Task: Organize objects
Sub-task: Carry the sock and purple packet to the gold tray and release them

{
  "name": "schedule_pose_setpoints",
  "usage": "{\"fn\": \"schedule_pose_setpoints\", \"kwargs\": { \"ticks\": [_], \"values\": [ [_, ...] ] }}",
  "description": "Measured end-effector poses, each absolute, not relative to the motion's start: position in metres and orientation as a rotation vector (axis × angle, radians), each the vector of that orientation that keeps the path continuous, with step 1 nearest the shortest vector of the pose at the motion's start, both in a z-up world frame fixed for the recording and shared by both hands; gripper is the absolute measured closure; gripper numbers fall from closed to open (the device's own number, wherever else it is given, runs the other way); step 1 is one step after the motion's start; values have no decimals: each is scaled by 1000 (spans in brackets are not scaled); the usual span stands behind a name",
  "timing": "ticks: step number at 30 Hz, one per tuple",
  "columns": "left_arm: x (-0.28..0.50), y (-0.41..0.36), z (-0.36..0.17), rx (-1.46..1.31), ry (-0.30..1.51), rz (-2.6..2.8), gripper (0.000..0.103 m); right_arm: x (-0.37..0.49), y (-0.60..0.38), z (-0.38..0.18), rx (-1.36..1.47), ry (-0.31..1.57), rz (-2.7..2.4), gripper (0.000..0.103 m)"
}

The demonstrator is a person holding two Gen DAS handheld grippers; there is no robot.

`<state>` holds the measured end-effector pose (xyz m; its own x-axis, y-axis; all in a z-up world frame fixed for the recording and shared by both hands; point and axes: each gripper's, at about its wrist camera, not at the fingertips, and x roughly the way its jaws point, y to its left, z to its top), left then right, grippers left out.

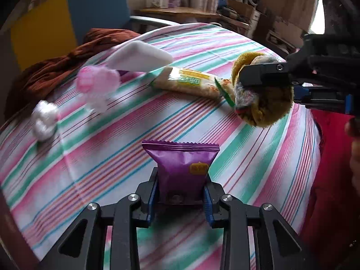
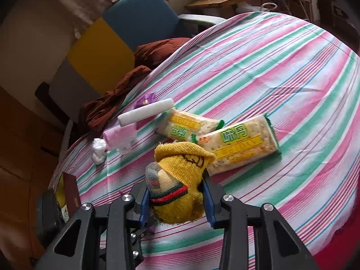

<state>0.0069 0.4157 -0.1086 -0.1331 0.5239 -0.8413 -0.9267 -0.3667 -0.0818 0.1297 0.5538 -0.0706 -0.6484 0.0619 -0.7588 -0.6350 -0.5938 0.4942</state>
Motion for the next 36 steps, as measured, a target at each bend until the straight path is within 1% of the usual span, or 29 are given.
{"fn": "schedule_pose_setpoints", "kwargs": {
  "ticks": [7,10,19,26,33,36],
  "values": [
    [11,379,-92,-1020,508,1798,70,123,546,-69,-1022,1120,2344,65],
    [16,357,-77,-984,495,1845,70,120,540,-66,-1031,1112,2384,65],
    [10,300,-41,-951,374,1957,69,114,528,-62,-1044,1066,2430,65],
    [4,255,-25,-945,294,2020,69,102,507,-57,-1109,921,2478,65],
    [-8,218,-21,-954,230,2075,69,90,482,-57,-1197,757,2489,65],
    [-13,203,-22,-966,207,2096,69,85,468,-54,-1223,730,2507,65]
  ]
}}
